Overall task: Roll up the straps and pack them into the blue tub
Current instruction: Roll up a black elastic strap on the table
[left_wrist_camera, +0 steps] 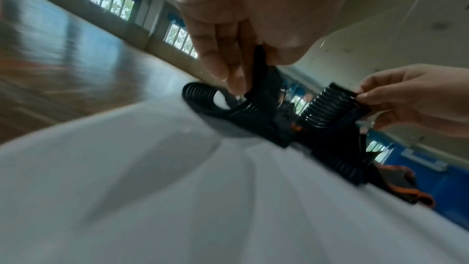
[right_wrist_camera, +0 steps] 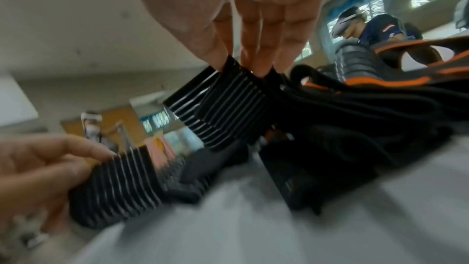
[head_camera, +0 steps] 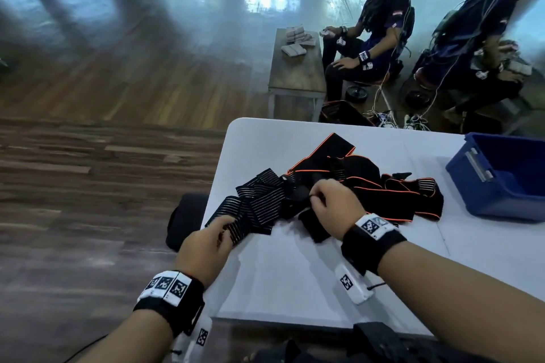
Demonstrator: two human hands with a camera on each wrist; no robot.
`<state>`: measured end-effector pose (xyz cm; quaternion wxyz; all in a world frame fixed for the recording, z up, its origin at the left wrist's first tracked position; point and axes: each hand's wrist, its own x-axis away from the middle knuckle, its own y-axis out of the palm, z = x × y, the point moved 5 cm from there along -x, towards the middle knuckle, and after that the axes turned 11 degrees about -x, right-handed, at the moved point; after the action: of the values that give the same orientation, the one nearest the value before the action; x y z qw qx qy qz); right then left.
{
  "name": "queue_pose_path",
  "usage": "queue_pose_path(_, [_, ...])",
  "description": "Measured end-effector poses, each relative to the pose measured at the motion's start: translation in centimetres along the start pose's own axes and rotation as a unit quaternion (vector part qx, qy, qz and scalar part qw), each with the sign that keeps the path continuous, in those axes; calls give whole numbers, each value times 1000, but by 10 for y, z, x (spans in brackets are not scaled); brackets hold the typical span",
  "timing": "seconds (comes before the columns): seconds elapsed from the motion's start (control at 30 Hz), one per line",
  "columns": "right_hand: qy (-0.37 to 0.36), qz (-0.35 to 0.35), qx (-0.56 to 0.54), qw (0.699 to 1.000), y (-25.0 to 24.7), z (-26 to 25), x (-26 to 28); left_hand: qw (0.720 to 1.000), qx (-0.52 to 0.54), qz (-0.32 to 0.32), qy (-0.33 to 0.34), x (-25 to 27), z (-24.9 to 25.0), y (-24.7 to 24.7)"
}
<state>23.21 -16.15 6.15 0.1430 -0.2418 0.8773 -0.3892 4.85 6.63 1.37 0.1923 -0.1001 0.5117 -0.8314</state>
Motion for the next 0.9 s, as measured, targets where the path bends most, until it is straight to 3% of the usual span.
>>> queue_pose_path(0.2, [61, 20, -111, 992, -70, -38, -21, 987, 66, 86, 119, -36, 49, -49])
queue_pose_path(0.43, [46, -21, -269, 962, -99, -55, -7, 969, 67, 143, 188, -59, 124, -86])
queue_pose_path(0.6, [129, -58, -467, 873, -103, -41, 6, 975, 75, 142, 154, -71, 149, -90])
queue_pose_path(0.7, [84, -51, -457, 884, -111, -31, 11, 979, 75, 139, 129, -74, 160, -90])
queue_pose_path(0.83, [81, -26, -475, 876, -123, -18, 19, 980, 84, 134, 119, -71, 183, -91])
queue_pose_path(0.9, [50, 16, -425, 904, -133, -10, 19, 981, 85, 133, 116, -68, 195, -91])
